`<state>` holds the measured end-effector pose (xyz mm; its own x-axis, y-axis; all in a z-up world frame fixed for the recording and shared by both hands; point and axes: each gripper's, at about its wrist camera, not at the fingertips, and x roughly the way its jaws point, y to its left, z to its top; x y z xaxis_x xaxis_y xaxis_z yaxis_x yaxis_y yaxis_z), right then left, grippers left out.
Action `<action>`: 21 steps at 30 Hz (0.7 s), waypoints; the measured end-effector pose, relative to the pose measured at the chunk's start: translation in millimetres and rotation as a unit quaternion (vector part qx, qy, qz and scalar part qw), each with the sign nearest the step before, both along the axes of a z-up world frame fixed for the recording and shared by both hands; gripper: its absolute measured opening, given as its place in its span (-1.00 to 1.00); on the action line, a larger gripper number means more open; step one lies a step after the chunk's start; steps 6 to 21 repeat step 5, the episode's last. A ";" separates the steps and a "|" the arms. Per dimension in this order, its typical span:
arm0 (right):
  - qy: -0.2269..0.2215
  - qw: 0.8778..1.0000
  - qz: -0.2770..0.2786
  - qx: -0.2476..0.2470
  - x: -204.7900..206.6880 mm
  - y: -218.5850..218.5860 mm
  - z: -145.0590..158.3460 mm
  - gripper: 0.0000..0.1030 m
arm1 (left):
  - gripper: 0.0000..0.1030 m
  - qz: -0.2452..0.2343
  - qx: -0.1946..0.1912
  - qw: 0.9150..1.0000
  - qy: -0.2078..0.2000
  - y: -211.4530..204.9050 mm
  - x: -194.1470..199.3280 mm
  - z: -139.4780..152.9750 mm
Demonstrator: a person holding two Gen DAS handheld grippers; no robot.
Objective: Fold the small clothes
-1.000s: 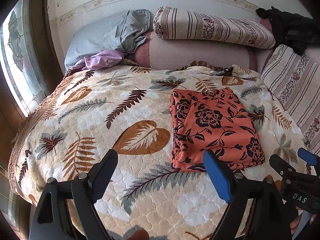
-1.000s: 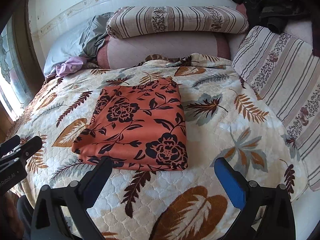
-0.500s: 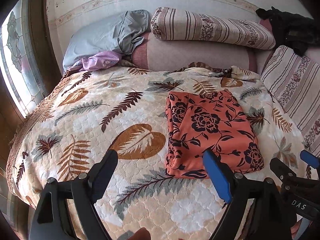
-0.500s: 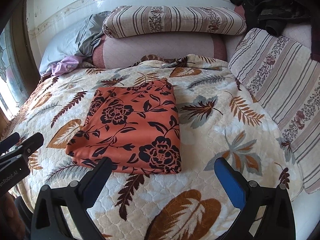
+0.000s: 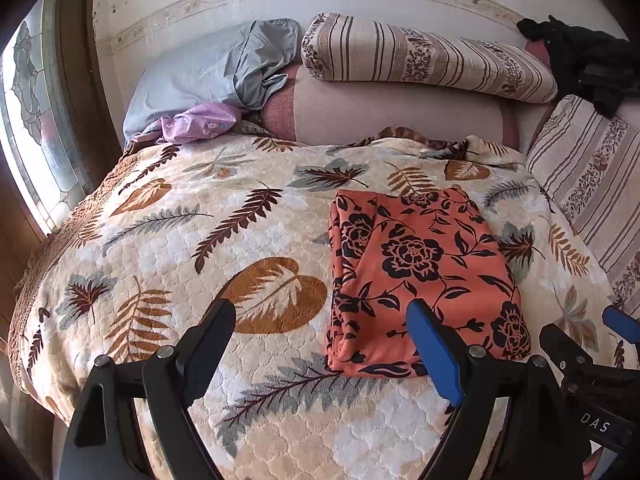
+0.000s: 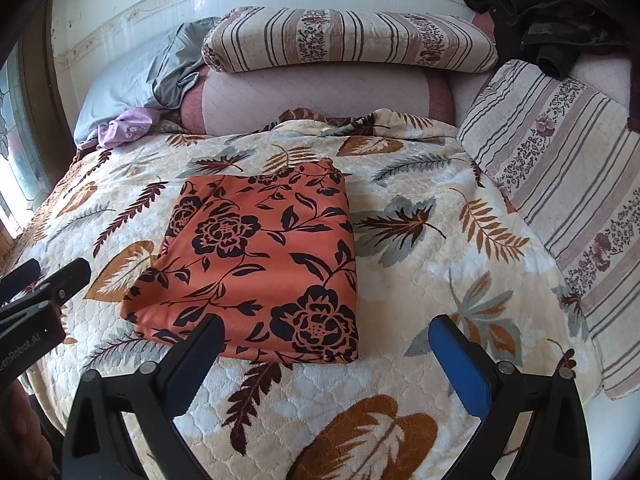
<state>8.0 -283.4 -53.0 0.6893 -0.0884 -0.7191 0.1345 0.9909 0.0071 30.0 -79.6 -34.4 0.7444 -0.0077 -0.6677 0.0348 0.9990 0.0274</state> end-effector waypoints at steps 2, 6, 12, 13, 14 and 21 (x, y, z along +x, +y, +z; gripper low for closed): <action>0.000 1.000 0.000 0.000 2.4 -0.2 -0.4 1.00 | 0.70 -0.003 0.004 1.000 -0.006 -1.6 1.6 1.2; 0.002 1.000 -0.001 0.002 5.7 -0.2 -1.5 1.00 | 0.70 -0.008 0.003 1.000 -0.007 -3.9 5.2 1.8; 0.002 1.000 -0.001 0.002 5.7 -0.2 -1.5 1.00 | 0.70 -0.008 0.003 1.000 -0.007 -3.9 5.2 1.8; 0.002 1.000 -0.001 0.002 5.7 -0.2 -1.5 1.00 | 0.70 -0.008 0.003 1.000 -0.007 -3.9 5.2 1.8; 0.002 1.000 -0.001 0.002 5.7 -0.2 -1.5 1.00 | 0.70 -0.008 0.003 1.000 -0.007 -3.9 5.2 1.8; 0.002 1.000 -0.001 0.002 5.7 -0.2 -1.5 1.00 | 0.70 -0.008 0.003 1.000 -0.007 -3.9 5.2 1.8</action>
